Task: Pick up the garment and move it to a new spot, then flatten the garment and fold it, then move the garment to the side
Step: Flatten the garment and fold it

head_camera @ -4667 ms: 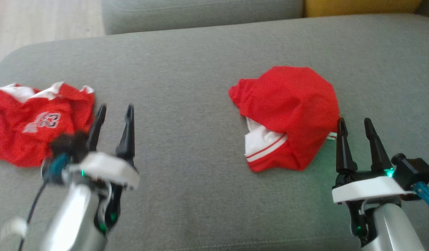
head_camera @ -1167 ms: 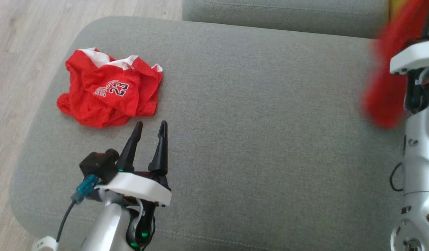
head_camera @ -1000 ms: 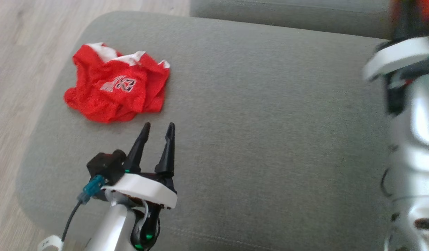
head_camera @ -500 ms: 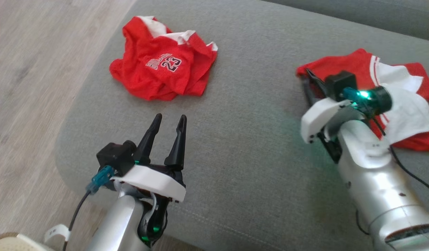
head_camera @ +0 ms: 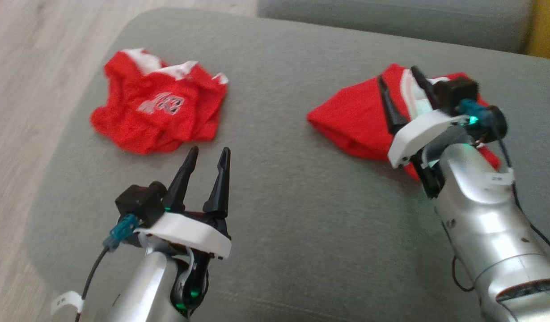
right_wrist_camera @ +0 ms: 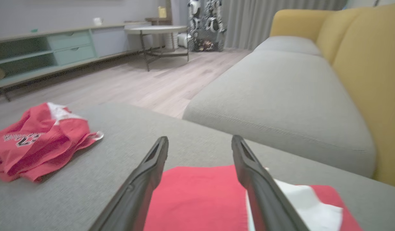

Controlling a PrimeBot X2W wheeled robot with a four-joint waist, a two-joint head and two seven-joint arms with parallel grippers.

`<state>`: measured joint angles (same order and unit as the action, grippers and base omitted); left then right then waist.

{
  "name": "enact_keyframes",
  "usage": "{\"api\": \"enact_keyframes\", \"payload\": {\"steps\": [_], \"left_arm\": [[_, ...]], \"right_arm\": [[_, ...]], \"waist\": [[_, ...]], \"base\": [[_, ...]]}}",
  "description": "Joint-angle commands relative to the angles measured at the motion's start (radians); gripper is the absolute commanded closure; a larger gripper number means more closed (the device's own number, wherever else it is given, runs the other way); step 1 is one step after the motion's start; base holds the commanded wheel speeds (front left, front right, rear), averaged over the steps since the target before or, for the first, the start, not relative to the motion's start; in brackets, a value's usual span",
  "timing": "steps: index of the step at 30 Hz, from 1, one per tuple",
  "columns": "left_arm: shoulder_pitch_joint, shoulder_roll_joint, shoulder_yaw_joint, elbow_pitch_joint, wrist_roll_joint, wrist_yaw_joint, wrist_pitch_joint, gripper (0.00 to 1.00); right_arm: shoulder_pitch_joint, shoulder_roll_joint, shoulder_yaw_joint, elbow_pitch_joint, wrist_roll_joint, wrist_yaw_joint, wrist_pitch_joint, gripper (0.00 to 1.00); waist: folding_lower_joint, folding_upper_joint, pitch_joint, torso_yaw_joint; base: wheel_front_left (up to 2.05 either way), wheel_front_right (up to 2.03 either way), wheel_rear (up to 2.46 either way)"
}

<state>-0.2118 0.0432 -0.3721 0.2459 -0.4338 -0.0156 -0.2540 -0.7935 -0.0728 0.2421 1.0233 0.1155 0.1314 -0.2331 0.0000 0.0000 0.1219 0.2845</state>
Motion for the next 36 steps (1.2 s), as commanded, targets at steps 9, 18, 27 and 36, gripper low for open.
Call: {"api": "enact_keyframes", "payload": {"steps": [9,18,27,36], "left_arm": [[-0.023,0.007,0.044,-0.043,-0.100,0.016,-0.008,0.00],[-0.030,0.007,0.052,-0.008,-0.106,0.034,-0.008,0.00],[-0.100,0.007,0.023,0.052,-0.019,0.053,-0.008,0.00],[-0.353,0.007,-0.200,0.282,0.073,0.127,0.095,0.00]], "right_arm": [[0.164,-0.027,-0.126,-0.288,0.066,-0.001,-0.028,0.00],[0.530,-0.012,-0.262,-0.697,0.090,-0.001,-0.029,0.00],[0.634,0.019,-0.298,-0.877,0.088,-0.001,-0.011,0.00],[0.618,0.022,-0.257,-0.893,0.130,-0.001,0.000,0.00]], "waist": [[0.0000,0.0000,-0.087,-0.216],[0.0000,0.0000,-0.077,-0.329],[0.0000,0.0000,-0.016,-0.424],[0.0000,0.0000,0.055,-0.544]], "base": [[0.00,0.00,0.00],[0.00,0.00,0.00],[0.00,0.00,0.00],[0.00,0.00,0.00]]}}
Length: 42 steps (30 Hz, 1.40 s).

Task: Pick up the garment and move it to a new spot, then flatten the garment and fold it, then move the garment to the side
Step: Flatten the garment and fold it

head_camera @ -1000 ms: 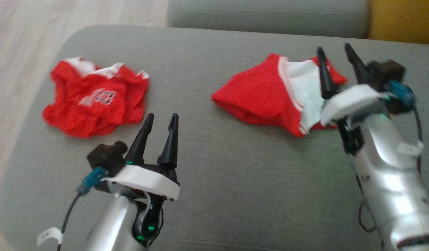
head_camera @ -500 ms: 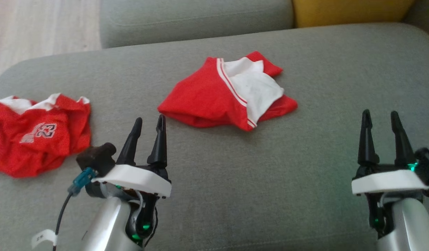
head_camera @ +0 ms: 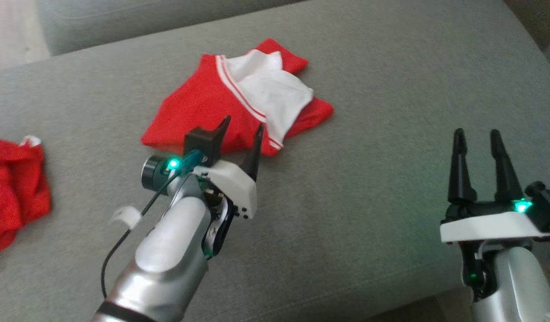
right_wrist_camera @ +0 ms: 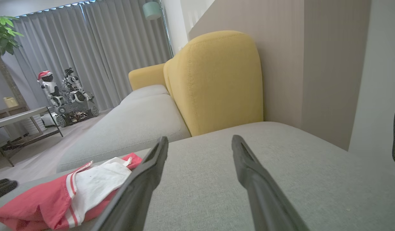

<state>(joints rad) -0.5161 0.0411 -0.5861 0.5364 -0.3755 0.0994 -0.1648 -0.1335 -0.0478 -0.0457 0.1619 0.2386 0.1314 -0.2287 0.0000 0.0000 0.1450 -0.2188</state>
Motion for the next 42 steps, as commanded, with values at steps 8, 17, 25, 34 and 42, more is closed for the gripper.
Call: {"api": "enact_keyframes", "payload": {"steps": [8,17,25,34,42], "left_arm": [[-0.186,0.009,-0.076,0.193,0.010,0.108,0.082,0.00],[-0.267,0.009,-0.096,0.392,0.023,0.156,0.050,0.00],[-0.297,0.009,-0.087,0.427,-0.024,0.139,-0.020,1.00],[-0.320,0.009,-0.100,0.225,-0.117,0.068,-0.094,1.00],[-0.310,0.009,-0.007,-0.312,-0.268,0.015,-0.097,1.00]], "right_arm": [[-0.081,-0.003,0.080,0.009,0.046,-0.001,-0.021,0.00],[-0.101,-0.002,0.113,0.044,0.062,-0.001,-0.031,0.00],[-0.098,-0.002,0.096,0.053,0.068,-0.001,-0.033,0.00],[-0.110,-0.002,0.106,0.086,0.071,-0.001,-0.033,0.00],[-0.121,-0.002,0.089,0.128,0.085,-0.001,-0.033,0.00]], "waist": [[0.0000,0.0000,0.073,-0.131],[0.0000,0.0000,0.085,-0.172],[0.0000,0.0000,0.074,-0.151],[0.0000,0.0000,0.023,-0.153],[0.0000,0.0000,-0.022,-0.170]], "base": [[0.00,0.00,0.00],[0.00,0.00,0.00],[0.00,0.00,0.00],[0.00,0.00,0.00],[0.00,0.00,0.00]]}}
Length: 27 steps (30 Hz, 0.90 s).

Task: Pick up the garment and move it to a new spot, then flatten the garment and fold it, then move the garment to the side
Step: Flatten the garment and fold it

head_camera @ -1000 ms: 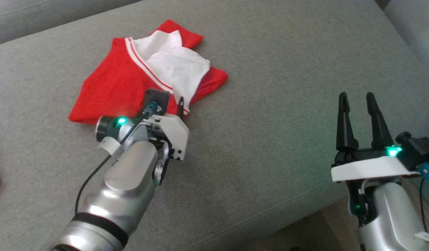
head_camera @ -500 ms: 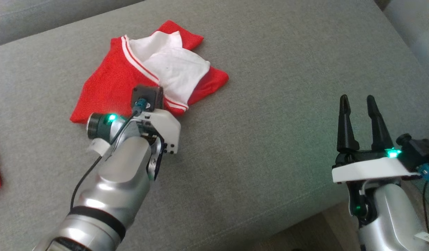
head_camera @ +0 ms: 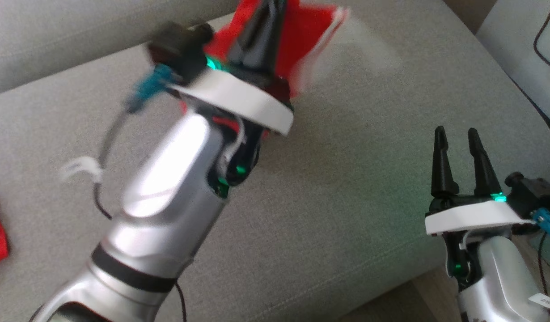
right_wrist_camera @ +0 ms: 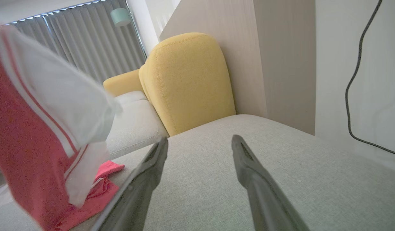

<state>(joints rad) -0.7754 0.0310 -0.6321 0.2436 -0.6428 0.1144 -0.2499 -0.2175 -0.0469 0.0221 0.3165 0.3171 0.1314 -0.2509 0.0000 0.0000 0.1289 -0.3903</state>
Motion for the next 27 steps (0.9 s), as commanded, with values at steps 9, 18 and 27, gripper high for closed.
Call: {"api": "enact_keyframes", "payload": {"steps": [9,18,27], "left_arm": [[0.095,0.041,0.197,-0.056,0.011,-0.028,-0.012,1.00],[0.295,0.198,0.280,0.219,0.086,-0.001,-0.012,1.00],[0.336,0.189,0.318,0.378,0.148,0.010,-0.012,0.34]], "right_arm": [[-0.022,-0.003,-0.040,-0.030,0.003,-0.001,-0.011,0.00],[-0.010,-0.003,-0.049,-0.027,-0.011,-0.001,-0.011,0.00],[-0.010,-0.003,-0.013,-0.004,-0.027,-0.001,-0.011,0.00]], "waist": [[0.0000,0.0000,-0.012,0.094],[0.0000,0.0000,-0.014,0.203],[0.0000,0.0000,-0.019,0.259]], "base": [[0.00,0.00,0.00],[0.00,0.00,0.00],[0.00,0.00,0.00]]}}
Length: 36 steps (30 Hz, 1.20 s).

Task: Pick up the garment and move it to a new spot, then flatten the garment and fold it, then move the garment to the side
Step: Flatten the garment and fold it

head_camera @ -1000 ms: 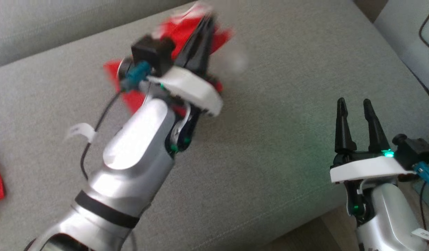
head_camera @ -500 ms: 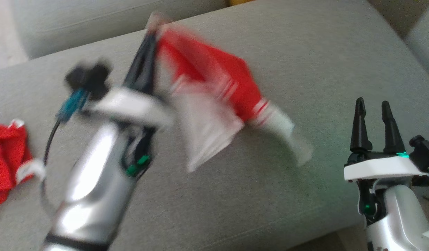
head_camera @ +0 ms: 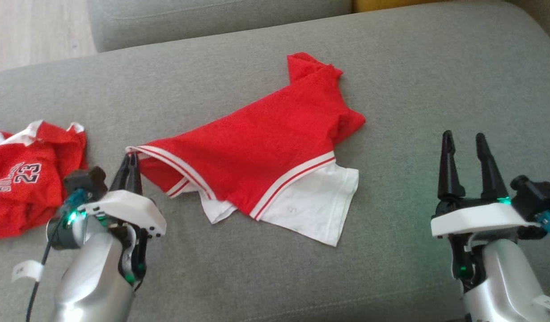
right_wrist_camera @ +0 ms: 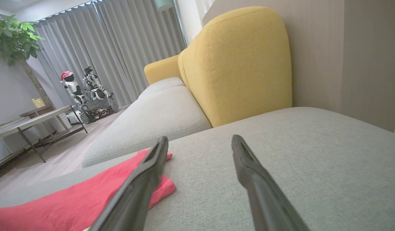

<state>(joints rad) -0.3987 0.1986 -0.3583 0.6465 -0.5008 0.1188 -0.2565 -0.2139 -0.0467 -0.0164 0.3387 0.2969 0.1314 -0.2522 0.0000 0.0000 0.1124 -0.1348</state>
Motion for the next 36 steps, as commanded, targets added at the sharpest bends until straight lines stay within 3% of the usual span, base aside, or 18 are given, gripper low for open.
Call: {"api": "enact_keyframes", "payload": {"steps": [1,8,18,24,33,34,35,36], "left_arm": [[-0.041,0.014,0.054,-0.019,0.013,0.010,-0.005,0.00],[-0.006,-0.051,0.144,-0.161,0.085,-0.019,-0.005,0.00],[0.194,-0.138,0.233,-0.439,0.158,-0.081,-0.005,0.00],[0.223,-0.147,0.220,-0.466,0.178,-0.102,-0.005,0.00],[0.211,-0.148,0.195,-0.455,0.176,-0.101,-0.005,0.00],[0.210,-0.148,0.190,-0.454,0.175,-0.099,-0.005,0.00],[0.209,-0.148,0.186,-0.452,0.173,-0.098,-0.005,0.00],[0.209,-0.148,0.183,-0.450,0.172,-0.097,-0.005,0.00]], "right_arm": [[-0.012,-0.004,0.028,-0.022,-0.010,-0.001,-0.009,0.00],[0.004,-0.004,0.082,-0.005,-0.012,-0.001,-0.004,0.00],[0.051,-0.004,0.186,0.010,0.039,-0.001,0.061,0.00],[0.039,-0.004,0.189,0.060,0.070,-0.001,0.098,0.00],[-0.018,-0.004,0.217,0.193,0.127,-0.001,0.142,0.00],[-0.027,-0.004,0.232,0.202,0.138,-0.001,0.143,0.75],[-0.038,-0.004,0.245,0.204,0.139,-0.001,0.135,1.00],[-0.048,-0.004,0.254,0.201,0.142,-0.001,0.123,1.00]], "waist": [[0.0000,0.0000,-0.005,0.007],[0.0000,0.0000,-0.031,0.037],[0.0000,0.0000,-0.039,0.103],[0.0000,0.0000,-0.014,0.156],[0.0000,0.0000,0.014,0.215],[0.0000,0.0000,0.015,0.220],[0.0000,0.0000,0.016,0.223],[0.0000,0.0000,0.015,0.226]], "base": [[0.00,0.00,0.00],[0.00,0.00,0.00],[0.00,0.00,0.00],[0.00,0.00,0.00],[0.00,0.00,0.00],[0.00,0.00,0.00],[0.00,0.00,0.00],[0.00,0.00,0.00]]}}
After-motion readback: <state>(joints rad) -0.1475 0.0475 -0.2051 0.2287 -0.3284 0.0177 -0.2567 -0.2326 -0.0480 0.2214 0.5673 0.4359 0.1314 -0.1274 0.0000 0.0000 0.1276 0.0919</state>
